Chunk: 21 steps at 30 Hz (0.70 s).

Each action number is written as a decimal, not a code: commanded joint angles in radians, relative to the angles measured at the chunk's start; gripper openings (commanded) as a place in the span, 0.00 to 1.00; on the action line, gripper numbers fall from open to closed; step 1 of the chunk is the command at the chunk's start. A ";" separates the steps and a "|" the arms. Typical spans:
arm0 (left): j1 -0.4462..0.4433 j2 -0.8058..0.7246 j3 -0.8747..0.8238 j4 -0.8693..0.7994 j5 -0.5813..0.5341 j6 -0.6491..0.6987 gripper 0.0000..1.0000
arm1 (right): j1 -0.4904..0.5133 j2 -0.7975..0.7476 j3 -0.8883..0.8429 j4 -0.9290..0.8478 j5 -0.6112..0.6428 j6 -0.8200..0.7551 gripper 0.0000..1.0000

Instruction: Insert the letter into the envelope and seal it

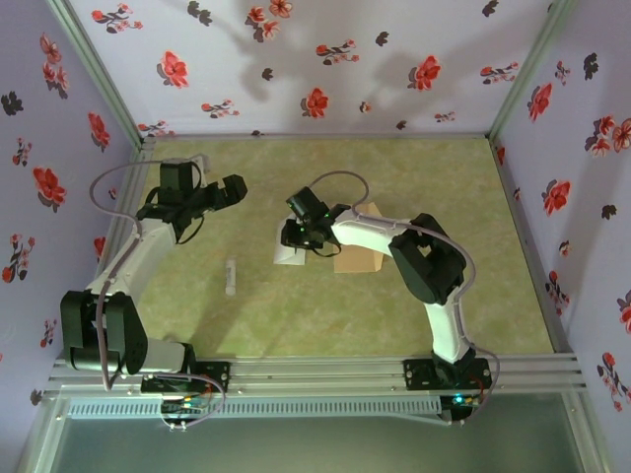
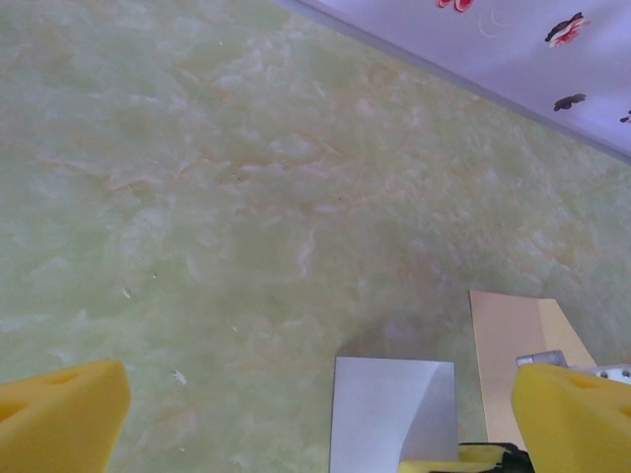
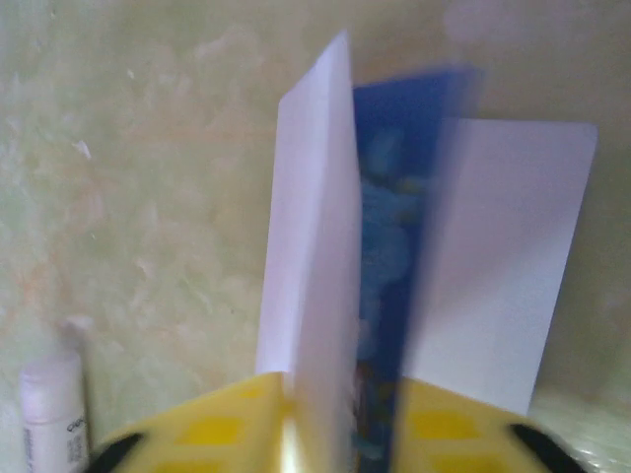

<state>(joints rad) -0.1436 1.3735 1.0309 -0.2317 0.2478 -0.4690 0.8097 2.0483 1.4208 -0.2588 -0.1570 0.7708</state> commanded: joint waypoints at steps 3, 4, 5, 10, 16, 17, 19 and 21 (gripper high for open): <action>0.005 0.015 -0.014 0.034 0.043 0.010 1.00 | -0.008 -0.017 -0.001 0.042 -0.038 0.015 0.00; 0.005 0.016 -0.015 0.040 0.058 0.009 1.00 | -0.011 -0.030 -0.008 0.046 -0.036 0.013 0.00; 0.004 0.018 -0.015 0.048 0.072 0.007 1.00 | -0.013 -0.045 -0.017 0.047 -0.036 0.007 0.00; 0.004 0.022 -0.015 0.077 0.162 0.023 1.00 | -0.049 -0.138 -0.082 0.095 -0.082 -0.001 0.00; 0.004 0.037 -0.002 0.106 0.355 0.060 1.00 | -0.126 -0.263 -0.161 0.206 -0.257 -0.007 0.00; 0.003 0.044 0.000 0.116 0.390 0.055 1.00 | -0.135 -0.283 -0.175 0.233 -0.275 -0.007 0.00; -0.003 0.055 -0.004 0.153 0.460 0.033 0.99 | -0.149 -0.319 -0.200 0.277 -0.301 -0.005 0.00; -0.015 0.059 -0.013 0.189 0.494 0.013 0.99 | -0.158 -0.343 -0.211 0.307 -0.323 -0.007 0.00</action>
<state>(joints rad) -0.1467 1.4208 1.0264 -0.1200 0.6125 -0.4465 0.6552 1.7470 1.2358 -0.0425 -0.3981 0.7784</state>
